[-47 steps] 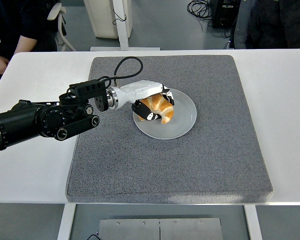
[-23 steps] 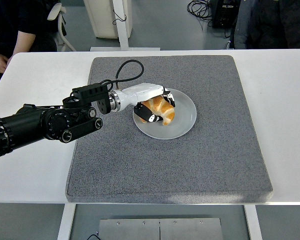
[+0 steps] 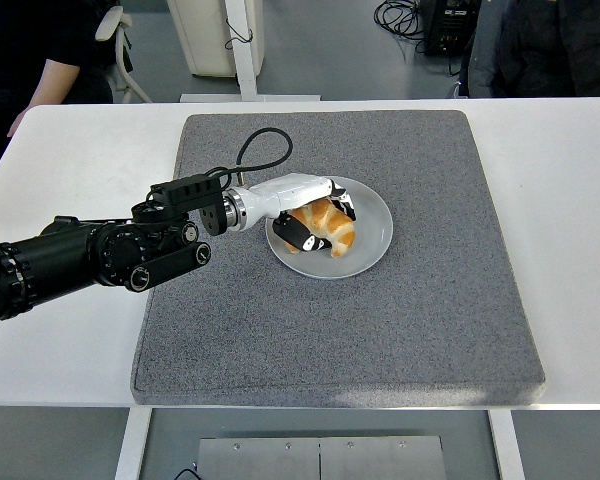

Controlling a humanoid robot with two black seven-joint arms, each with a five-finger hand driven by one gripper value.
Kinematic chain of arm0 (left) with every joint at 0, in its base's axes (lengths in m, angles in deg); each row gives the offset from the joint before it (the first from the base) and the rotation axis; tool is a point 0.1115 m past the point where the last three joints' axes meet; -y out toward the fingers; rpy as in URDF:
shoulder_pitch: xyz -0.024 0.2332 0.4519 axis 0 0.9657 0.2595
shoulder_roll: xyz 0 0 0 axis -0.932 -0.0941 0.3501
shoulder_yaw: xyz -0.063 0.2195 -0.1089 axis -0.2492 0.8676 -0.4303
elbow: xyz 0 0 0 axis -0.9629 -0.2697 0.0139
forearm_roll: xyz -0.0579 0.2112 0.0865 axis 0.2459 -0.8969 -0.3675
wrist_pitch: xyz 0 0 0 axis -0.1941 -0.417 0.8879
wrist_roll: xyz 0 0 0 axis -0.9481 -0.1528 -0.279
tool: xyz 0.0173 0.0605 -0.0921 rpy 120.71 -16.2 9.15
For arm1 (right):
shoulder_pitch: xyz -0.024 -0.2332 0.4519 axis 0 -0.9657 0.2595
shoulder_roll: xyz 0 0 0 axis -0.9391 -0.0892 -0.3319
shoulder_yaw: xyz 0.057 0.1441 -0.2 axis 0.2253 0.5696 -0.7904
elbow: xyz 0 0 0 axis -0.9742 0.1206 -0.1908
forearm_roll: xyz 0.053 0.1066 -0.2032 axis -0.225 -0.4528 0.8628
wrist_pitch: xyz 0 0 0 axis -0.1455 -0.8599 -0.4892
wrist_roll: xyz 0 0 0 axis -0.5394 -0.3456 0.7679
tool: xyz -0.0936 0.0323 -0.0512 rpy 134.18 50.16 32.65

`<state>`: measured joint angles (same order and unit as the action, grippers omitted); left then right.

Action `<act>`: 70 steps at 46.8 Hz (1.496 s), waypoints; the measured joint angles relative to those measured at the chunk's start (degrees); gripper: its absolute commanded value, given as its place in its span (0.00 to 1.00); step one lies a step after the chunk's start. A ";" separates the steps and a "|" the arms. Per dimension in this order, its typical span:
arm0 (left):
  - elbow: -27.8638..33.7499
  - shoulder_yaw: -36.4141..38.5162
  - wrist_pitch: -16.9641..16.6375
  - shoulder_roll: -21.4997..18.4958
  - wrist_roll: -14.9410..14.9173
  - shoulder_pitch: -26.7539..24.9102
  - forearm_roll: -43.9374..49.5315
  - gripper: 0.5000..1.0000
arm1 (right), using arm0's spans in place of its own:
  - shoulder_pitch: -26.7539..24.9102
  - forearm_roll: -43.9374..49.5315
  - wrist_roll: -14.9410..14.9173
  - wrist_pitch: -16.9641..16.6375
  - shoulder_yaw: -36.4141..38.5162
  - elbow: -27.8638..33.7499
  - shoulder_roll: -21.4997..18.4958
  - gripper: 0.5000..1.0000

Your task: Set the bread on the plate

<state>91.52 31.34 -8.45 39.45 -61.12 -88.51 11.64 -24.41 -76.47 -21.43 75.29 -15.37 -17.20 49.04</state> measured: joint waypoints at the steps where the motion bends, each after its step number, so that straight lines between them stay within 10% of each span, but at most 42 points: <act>1: 0.00 0.00 0.00 0.00 0.00 0.01 0.04 0.00 | -0.01 0.00 0.00 0.00 0.00 0.00 0.00 1.00; 30: 0.01 -0.06 0.00 -0.01 0.00 -0.16 3.69 0.58 | 0.00 0.00 0.00 0.00 -0.01 0.00 0.00 1.00; 70: 0.01 -3.49 0.38 -1.09 -0.50 -4.88 16.01 0.75 | -0.03 0.00 -0.01 0.00 -0.04 0.00 0.00 1.00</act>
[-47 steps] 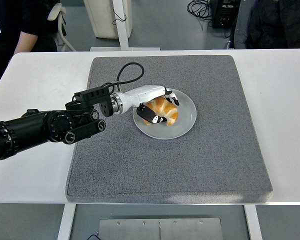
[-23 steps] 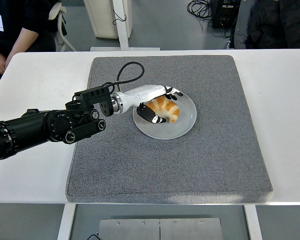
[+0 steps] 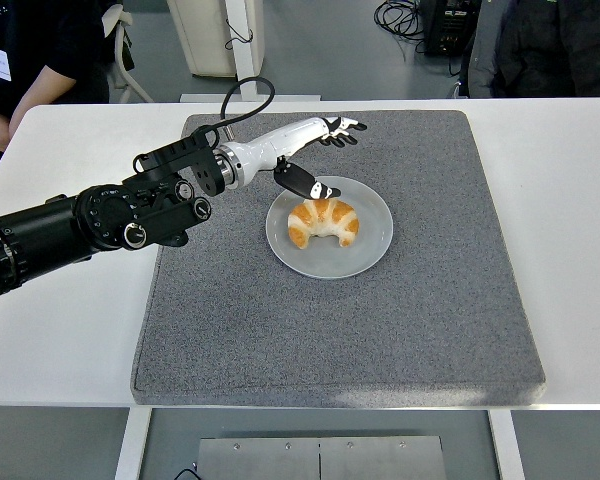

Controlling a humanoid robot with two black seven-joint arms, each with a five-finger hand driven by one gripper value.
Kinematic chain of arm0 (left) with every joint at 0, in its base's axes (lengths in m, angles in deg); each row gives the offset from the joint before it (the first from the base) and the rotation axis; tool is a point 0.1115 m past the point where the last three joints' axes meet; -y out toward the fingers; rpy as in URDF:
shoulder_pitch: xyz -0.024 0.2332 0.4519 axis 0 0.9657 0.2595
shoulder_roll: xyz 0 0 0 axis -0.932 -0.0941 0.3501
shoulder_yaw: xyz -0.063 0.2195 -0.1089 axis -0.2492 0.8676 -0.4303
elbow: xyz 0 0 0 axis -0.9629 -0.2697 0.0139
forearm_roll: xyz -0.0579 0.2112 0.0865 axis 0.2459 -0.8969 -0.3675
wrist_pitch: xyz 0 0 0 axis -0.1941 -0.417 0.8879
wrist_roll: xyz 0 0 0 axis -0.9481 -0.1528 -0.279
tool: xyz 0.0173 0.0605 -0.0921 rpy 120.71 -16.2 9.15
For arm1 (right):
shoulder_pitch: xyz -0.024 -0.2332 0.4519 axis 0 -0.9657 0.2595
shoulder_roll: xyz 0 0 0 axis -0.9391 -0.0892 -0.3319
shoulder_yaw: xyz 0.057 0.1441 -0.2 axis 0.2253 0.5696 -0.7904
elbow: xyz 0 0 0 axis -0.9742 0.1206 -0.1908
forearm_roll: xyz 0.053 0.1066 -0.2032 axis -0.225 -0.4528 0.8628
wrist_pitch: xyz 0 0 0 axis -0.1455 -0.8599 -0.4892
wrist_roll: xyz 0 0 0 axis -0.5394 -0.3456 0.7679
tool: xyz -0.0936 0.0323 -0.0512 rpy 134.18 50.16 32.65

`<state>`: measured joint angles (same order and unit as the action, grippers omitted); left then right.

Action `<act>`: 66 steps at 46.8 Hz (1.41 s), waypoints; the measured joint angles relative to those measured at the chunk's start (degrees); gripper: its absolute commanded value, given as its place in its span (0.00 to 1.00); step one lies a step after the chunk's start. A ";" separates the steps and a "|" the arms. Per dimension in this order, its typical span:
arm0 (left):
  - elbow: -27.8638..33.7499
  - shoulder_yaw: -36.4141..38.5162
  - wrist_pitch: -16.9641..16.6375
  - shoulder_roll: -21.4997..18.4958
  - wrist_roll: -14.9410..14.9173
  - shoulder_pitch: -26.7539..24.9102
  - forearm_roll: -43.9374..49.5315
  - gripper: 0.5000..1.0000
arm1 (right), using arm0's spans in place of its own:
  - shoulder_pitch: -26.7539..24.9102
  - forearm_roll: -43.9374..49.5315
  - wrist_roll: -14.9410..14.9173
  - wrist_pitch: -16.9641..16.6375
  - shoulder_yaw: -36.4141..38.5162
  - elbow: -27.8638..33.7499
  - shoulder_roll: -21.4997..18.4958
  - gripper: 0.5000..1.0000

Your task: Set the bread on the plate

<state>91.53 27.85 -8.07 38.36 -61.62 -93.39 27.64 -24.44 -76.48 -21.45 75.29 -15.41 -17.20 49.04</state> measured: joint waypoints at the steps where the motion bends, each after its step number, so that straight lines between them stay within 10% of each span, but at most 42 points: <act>1: 0.00 -0.30 0.02 -0.02 -0.05 -0.20 0.99 0.75 | -0.01 0.00 0.01 0.00 -0.01 0.00 0.00 1.00; 33: -7.89 -19.71 -0.40 -1.98 -0.16 1.57 27.61 0.77 | -0.06 0.00 0.01 0.00 -0.15 -0.05 0.00 1.00; 66: -7.91 -38.91 -0.12 -0.95 -0.10 12.16 33.52 0.78 | -0.06 0.00 0.01 0.00 -0.14 -0.09 0.00 1.00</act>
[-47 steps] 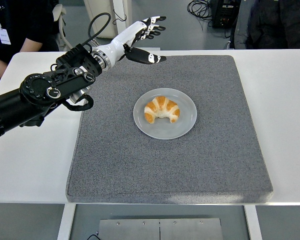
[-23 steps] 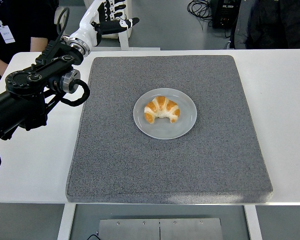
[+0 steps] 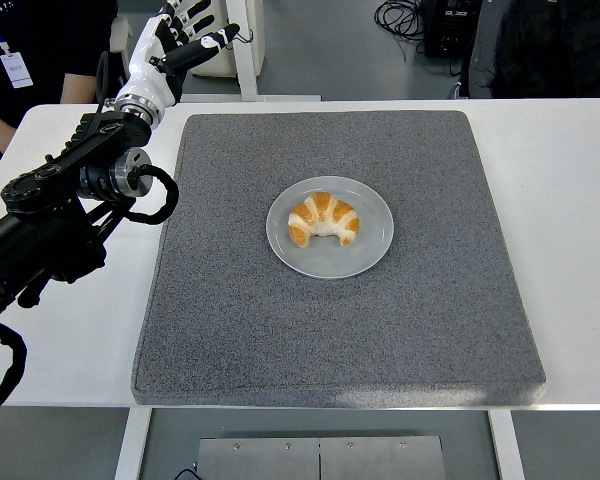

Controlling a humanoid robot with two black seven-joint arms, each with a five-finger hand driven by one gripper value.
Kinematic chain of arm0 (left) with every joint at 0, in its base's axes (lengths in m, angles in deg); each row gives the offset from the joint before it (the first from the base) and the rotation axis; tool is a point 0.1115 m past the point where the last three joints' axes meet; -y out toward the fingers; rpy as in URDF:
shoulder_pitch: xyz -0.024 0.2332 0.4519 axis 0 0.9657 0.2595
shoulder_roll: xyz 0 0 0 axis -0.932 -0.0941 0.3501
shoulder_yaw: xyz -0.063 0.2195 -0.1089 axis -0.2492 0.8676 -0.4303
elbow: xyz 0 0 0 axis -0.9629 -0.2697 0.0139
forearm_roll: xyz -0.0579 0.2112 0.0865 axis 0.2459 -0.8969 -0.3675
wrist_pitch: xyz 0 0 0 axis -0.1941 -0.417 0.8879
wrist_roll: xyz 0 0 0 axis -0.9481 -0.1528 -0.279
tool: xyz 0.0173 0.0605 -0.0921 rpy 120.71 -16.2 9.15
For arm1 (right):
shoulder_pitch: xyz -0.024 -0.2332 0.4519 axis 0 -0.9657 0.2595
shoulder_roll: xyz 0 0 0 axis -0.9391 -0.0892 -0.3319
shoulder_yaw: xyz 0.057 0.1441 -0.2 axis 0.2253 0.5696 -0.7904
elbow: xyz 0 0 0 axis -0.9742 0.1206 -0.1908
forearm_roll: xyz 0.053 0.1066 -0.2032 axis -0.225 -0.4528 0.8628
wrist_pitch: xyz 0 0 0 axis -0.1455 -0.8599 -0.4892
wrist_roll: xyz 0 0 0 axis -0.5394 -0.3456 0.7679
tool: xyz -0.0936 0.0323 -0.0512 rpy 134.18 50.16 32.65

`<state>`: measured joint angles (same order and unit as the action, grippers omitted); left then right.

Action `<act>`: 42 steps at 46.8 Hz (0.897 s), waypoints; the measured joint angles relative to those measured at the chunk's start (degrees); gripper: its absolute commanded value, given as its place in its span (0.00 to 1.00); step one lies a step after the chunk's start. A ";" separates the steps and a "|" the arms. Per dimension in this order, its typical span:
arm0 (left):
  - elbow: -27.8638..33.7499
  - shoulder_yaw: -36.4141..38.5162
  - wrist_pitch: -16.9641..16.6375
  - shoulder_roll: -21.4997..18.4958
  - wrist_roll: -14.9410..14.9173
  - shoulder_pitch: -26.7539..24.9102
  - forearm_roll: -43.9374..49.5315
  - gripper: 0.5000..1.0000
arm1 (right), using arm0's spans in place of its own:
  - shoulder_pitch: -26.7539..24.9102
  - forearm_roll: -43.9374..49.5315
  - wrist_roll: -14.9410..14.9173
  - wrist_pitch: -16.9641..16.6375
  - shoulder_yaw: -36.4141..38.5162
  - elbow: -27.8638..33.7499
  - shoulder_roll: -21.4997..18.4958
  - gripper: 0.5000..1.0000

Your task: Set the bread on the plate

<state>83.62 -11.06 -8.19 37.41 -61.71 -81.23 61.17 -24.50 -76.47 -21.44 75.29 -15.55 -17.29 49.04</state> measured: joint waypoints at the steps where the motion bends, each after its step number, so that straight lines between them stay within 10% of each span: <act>1: 0.00 -0.03 0.00 -0.01 0.03 0.24 0.33 0.78 | 0.01 0.00 -0.01 0.00 0.00 0.00 0.00 1.00; 42: -0.03 -7.89 3.01 1.32 -0.04 7.51 2.33 0.79 | 0.00 0.00 0.00 0.00 0.00 -0.01 0.00 1.00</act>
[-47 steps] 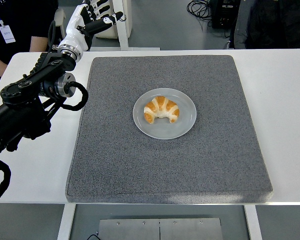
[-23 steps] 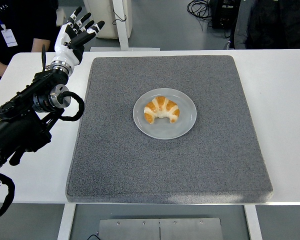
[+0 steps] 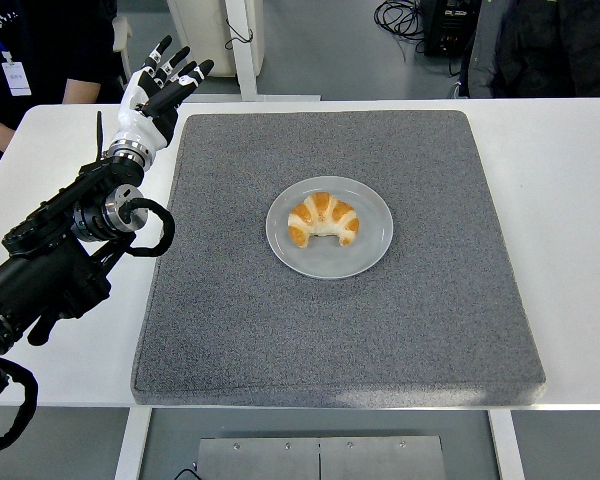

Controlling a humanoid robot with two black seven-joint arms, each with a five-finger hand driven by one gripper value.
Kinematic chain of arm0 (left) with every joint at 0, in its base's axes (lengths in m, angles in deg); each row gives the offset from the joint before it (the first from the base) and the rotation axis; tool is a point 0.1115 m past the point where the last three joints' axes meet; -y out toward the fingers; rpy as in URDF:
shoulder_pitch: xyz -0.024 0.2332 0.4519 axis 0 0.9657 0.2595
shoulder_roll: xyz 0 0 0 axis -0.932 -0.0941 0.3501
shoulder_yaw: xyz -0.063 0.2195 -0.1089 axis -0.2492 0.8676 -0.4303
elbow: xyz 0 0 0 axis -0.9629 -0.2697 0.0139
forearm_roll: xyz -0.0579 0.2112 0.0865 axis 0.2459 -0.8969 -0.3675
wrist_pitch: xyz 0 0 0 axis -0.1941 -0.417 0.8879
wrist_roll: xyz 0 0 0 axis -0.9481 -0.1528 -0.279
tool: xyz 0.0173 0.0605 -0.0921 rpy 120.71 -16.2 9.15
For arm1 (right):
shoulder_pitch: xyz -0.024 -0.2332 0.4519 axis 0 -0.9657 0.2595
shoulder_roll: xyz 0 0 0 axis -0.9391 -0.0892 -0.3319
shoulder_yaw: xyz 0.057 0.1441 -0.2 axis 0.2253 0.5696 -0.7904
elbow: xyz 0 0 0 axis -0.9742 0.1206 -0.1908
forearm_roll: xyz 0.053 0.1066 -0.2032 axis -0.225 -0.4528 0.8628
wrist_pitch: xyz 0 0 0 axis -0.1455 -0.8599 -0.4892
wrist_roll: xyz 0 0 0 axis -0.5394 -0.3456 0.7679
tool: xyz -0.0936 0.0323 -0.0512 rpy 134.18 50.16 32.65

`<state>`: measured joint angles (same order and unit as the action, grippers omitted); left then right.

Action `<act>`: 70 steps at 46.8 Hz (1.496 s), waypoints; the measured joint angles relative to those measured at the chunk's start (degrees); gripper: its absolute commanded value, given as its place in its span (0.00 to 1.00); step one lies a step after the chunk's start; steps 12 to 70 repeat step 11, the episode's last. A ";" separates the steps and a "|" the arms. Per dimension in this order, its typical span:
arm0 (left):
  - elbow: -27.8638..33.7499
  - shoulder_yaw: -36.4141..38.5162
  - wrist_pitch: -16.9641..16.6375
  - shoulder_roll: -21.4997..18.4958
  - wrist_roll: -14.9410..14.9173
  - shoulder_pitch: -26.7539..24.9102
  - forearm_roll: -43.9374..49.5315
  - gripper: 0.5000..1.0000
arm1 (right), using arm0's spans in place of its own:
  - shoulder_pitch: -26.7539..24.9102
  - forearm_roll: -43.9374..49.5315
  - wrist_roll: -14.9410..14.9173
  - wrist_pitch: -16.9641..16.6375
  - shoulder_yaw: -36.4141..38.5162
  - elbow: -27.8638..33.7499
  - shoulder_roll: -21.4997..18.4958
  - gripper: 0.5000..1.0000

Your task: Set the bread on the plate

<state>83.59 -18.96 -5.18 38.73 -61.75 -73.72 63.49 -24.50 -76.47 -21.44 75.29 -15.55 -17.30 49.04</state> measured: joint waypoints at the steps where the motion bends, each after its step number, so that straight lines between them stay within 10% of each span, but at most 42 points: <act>1: -0.01 0.01 0.00 0.15 -0.02 0.00 0.00 0.79 | 0.00 0.00 0.00 0.00 0.00 0.00 0.00 1.00; 70: -0.06 -0.03 -0.02 0.71 -0.06 0.34 0.00 0.79 | 0.00 0.00 0.00 0.00 0.00 0.00 0.00 1.00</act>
